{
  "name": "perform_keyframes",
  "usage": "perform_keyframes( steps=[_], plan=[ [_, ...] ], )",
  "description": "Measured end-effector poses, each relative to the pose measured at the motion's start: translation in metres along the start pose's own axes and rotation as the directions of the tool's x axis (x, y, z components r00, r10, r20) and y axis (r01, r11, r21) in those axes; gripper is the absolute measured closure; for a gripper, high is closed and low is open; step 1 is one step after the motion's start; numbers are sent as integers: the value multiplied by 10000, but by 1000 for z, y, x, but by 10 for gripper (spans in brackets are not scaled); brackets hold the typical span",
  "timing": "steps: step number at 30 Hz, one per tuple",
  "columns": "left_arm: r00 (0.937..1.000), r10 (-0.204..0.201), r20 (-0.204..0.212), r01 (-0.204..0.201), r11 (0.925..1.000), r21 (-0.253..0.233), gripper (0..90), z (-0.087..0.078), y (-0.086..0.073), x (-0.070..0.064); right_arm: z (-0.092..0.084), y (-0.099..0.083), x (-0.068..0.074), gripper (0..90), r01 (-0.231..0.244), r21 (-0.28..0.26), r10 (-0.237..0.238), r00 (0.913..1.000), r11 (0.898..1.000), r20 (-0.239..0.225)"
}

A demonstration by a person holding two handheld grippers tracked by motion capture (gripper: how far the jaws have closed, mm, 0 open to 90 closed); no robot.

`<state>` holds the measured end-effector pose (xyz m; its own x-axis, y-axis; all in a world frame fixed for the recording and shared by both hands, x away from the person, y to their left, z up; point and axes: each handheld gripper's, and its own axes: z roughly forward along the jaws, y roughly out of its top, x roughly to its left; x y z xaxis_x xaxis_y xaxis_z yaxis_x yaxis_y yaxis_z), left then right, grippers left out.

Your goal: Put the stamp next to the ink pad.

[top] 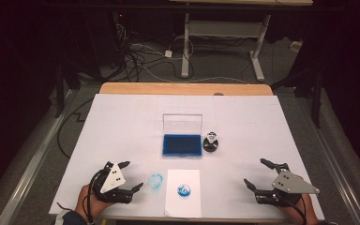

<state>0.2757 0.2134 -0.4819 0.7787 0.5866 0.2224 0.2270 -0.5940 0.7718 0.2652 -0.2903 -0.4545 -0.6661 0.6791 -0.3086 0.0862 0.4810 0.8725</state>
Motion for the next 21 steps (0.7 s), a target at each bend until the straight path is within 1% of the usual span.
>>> perform_keyframes(
  steps=[9, 21],
  plan=[
    [10000, -83, -45, 83, 10000, 41, 159, -1, -2, 0, 2, 2, 0, 166, 45, -77, -45, 10000, 10000, -36],
    [9995, -258, -174, 261, 9995, 181, 158, -3, -6, 0, 10, 5, 1, 165, 118, -70, -120, 9995, 9999, -295]
  ],
)
